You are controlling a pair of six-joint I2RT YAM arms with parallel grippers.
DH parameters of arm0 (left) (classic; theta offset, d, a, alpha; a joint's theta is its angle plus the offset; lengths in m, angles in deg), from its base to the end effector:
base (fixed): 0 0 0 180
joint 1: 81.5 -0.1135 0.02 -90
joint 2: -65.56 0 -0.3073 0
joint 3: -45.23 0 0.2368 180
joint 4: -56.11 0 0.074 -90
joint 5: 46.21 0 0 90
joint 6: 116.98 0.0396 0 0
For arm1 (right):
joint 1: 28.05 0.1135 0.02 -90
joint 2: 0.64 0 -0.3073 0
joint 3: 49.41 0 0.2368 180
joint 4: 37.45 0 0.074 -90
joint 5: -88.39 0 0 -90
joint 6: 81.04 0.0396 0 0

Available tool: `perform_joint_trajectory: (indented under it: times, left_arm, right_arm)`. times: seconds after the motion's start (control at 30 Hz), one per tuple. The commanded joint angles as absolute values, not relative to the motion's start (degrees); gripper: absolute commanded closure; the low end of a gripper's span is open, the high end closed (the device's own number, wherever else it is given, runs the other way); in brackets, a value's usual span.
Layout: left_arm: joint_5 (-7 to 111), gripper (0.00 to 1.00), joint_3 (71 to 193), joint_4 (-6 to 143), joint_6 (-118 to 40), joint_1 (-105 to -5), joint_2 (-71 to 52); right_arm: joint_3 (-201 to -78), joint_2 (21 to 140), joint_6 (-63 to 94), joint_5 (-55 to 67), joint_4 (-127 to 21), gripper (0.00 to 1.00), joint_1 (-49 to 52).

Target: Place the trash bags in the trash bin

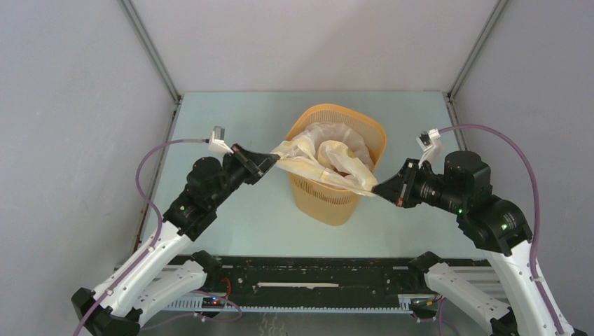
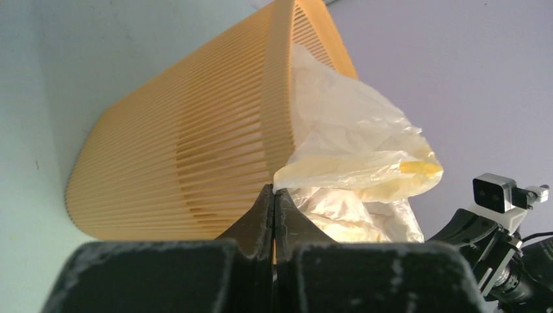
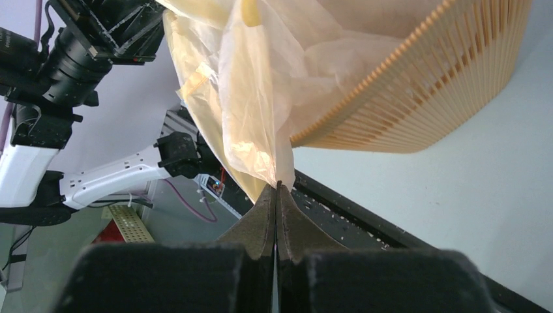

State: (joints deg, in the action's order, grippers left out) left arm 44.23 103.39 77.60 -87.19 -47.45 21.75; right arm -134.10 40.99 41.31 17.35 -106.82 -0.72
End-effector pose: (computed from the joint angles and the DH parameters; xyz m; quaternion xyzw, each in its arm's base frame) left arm 0.1161 -0.0788 0.3708 -0.1672 0.7309 -0.4869 0.4481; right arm 0.0503 0.0405 0.4299 -0.0501 0.8409 0.3803 0.3818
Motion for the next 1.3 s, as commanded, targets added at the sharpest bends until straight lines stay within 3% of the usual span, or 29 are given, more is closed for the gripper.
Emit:
perform_joint_trajectory:
  times: [0.0,0.53,0.7,0.93,1.1,1.27]
  left_arm:
    - [44.71,1.0,100.63,80.0,-87.9,-47.77,23.28]
    - [35.86,0.98,100.32,88.03,-84.06,-47.98,17.86]
    - [35.62,0.75,102.2,90.49,-81.57,-47.99,17.69]
    - [38.26,0.28,108.96,100.76,-73.64,-48.01,21.35]
    - [36.42,0.06,115.88,110.98,-67.5,-48.03,28.96]
    - [38.84,0.04,120.1,106.92,-54.01,-47.95,32.14]
  right_arm:
    - [-131.19,37.14,42.22,15.42,-107.54,1.0,-0.98]
    - [-114.04,31.46,38.74,3.44,-99.12,0.97,-1.06]
    - [-113.57,32.48,36.65,6.24,-98.61,0.87,-1.14]
    - [-121.55,30.63,28.85,8.28,-104.28,0.33,-1.24]
    - [-131.57,33.72,24.64,7.59,-104.17,0.2,-1.24]
    - [-135.9,40.8,14.81,15.74,-98.53,0.21,-1.1]
